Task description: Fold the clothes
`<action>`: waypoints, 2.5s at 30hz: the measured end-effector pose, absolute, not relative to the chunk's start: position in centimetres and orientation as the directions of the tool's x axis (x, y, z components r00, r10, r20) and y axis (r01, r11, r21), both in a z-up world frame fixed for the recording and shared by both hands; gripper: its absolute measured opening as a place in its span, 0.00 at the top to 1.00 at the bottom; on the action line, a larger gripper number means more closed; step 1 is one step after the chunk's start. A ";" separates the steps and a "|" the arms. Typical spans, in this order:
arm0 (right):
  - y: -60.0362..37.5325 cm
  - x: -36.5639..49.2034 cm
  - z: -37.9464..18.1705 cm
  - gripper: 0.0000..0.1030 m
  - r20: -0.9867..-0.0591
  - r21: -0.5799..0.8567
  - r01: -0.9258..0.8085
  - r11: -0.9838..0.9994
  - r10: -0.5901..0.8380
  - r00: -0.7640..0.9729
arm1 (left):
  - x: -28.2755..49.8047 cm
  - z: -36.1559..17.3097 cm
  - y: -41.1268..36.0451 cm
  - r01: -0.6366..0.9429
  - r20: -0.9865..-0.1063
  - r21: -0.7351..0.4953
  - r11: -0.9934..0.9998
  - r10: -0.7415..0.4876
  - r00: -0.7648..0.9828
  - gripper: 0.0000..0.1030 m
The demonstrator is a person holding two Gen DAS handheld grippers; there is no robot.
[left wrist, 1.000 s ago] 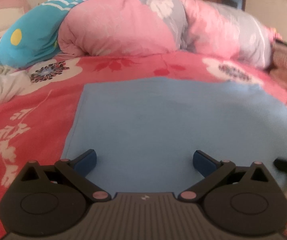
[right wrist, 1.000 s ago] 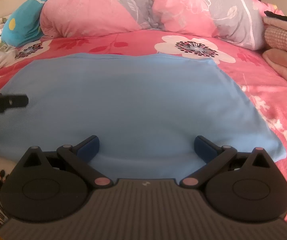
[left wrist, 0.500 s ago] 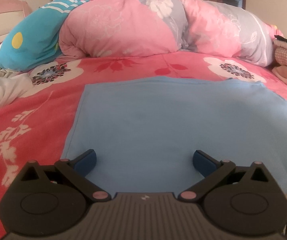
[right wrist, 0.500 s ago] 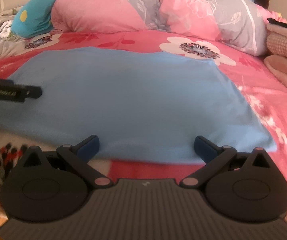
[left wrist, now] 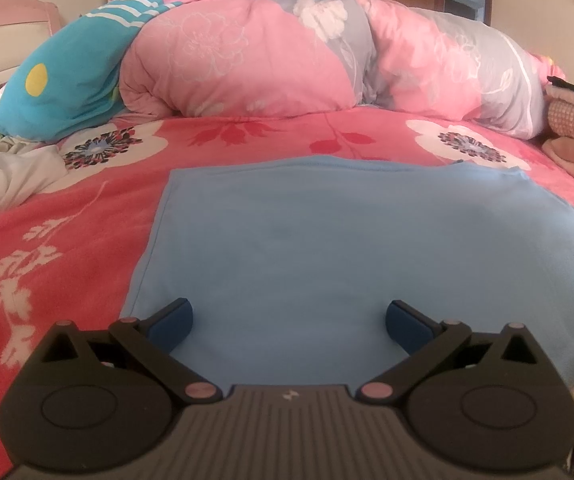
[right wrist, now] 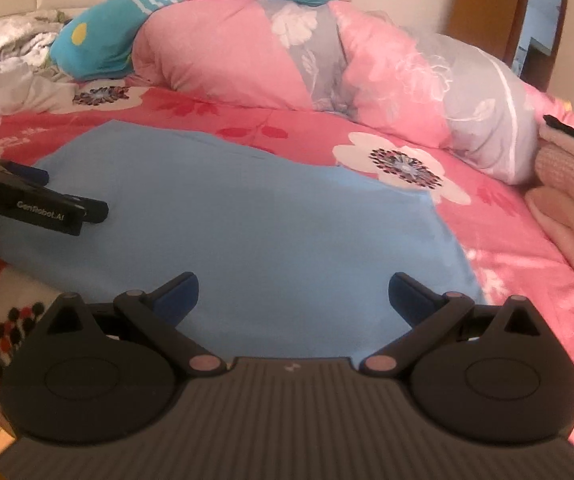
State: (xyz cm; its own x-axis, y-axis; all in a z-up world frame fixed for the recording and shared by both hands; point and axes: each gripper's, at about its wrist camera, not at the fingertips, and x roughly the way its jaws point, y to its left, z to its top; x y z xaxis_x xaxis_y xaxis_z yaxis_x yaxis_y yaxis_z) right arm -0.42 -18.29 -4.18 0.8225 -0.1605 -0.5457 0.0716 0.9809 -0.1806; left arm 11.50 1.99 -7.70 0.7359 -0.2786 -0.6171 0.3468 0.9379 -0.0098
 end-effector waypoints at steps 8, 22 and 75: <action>-18.4 1.0 -6.6 0.01 -0.608 -0.094 0.077 0.993 -0.119 0.785 | 11.5 -7.6 1.9 0.340 -0.620 -0.013 0.941 -0.274 0.735 0.00; -18.8 0.8 -7.4 0.01 -0.616 -0.040 0.092 0.995 -0.097 0.782 | 11.4 -7.6 1.7 0.334 -0.621 -0.009 0.943 -0.267 0.737 0.00; -18.5 -0.1 -7.1 0.01 -0.613 -0.041 0.104 0.994 -0.107 0.783 | 9.0 -6.8 2.4 0.344 -0.605 0.010 0.939 -0.268 0.750 0.00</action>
